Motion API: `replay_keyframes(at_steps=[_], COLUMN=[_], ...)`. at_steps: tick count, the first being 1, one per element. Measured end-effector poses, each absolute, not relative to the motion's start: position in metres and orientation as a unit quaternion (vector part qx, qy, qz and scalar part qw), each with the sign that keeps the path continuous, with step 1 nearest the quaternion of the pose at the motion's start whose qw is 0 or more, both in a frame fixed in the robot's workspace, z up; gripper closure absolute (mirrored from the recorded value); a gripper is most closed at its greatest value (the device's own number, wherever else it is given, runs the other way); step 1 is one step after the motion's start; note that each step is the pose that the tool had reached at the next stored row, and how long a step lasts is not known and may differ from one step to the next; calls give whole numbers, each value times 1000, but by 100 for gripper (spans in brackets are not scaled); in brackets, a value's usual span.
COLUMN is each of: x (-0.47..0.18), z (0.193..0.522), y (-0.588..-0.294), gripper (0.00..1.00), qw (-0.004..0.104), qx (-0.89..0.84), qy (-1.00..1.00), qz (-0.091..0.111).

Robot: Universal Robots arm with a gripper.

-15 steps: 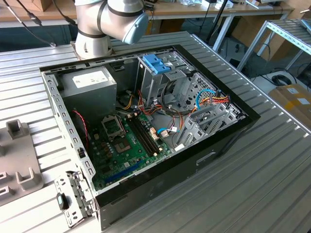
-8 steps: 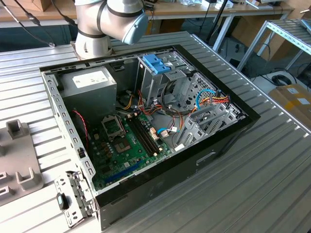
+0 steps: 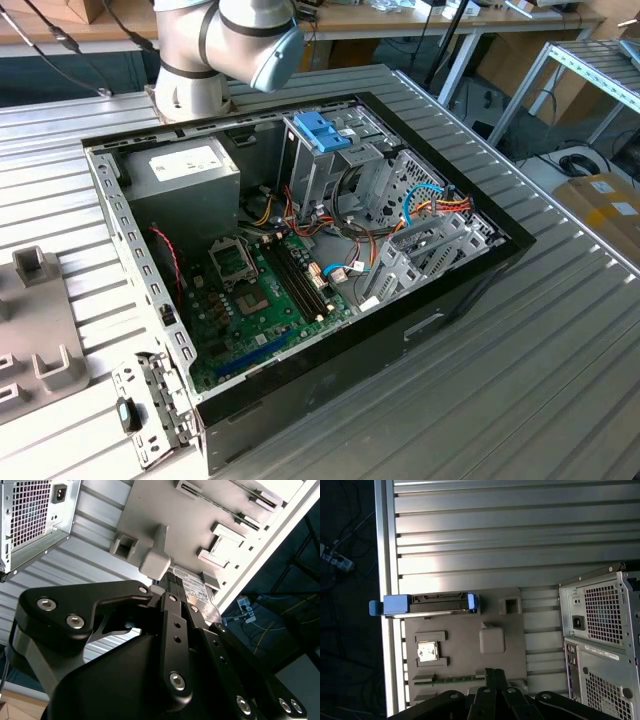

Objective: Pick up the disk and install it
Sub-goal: 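Reach for the disk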

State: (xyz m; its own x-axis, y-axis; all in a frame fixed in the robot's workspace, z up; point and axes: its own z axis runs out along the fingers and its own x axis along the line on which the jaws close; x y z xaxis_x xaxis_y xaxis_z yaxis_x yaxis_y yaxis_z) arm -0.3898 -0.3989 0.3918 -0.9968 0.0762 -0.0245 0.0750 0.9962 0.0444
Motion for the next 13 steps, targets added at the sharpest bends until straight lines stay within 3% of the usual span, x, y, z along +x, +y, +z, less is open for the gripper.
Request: replay_keyframes(at_steps=[13], x=[-409], z=[392], y=[-399], gripper=[90], qw=[13], qx=[38], qy=[999], qz=[22])
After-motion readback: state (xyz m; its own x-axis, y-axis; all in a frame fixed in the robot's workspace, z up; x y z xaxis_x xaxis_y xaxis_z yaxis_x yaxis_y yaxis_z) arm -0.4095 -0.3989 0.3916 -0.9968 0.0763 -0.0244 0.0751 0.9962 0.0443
